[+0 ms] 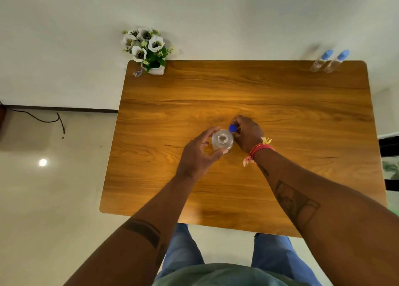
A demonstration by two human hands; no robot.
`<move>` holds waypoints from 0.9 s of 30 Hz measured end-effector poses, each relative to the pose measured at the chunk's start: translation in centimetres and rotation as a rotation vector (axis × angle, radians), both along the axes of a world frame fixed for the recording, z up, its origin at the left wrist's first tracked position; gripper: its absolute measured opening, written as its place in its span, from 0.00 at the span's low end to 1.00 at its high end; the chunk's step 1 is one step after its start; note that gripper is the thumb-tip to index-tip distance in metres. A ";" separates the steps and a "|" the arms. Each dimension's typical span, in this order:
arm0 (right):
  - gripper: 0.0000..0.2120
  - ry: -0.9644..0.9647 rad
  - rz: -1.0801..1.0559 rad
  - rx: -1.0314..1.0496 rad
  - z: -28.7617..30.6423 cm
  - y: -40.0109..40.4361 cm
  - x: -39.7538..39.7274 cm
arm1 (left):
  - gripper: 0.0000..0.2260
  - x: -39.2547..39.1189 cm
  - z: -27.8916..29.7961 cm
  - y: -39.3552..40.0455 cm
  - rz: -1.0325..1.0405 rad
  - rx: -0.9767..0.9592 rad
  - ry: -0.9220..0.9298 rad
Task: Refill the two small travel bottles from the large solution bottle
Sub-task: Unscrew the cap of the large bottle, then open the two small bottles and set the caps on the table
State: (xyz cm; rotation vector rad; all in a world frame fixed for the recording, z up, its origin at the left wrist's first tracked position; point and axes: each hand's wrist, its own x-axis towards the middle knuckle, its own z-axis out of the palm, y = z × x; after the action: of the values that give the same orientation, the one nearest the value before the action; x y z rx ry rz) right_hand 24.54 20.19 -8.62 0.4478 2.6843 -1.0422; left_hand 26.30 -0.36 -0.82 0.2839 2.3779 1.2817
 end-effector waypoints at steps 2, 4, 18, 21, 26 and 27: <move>0.15 0.035 0.012 0.021 -0.6 -0.2 0.3 | 0.27 -0.1 0.0 0.0 -0.009 -0.002 -0.002; 0.16 0.055 0.025 0.032 -0.9 -0.3 0.5 | 0.28 -0.2 -0.1 0.0 -0.011 -0.006 -0.013; 0.19 0.062 -0.012 -0.015 2.9 0.1 4.2 | 0.29 -0.6 0.8 0.3 -0.037 -0.109 -0.028; 0.19 0.115 -0.005 -0.021 4.3 0.0 5.4 | 0.29 -0.1 1.6 0.7 -0.020 -0.133 -0.007; 0.16 0.180 -0.029 -0.031 7.1 0.5 6.6 | 0.33 0.3 3.6 1.3 -0.024 -0.157 0.036; 0.16 0.193 -0.038 -0.031 7.5 0.6 6.6 | 0.33 0.2 4.0 1.4 -0.025 -0.159 0.044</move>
State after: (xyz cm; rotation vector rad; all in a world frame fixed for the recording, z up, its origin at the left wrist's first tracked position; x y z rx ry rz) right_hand 31.16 20.83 -1.07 0.4133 2.8323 -1.1920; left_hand 26.49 1.04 3.14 0.2954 2.4884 1.0775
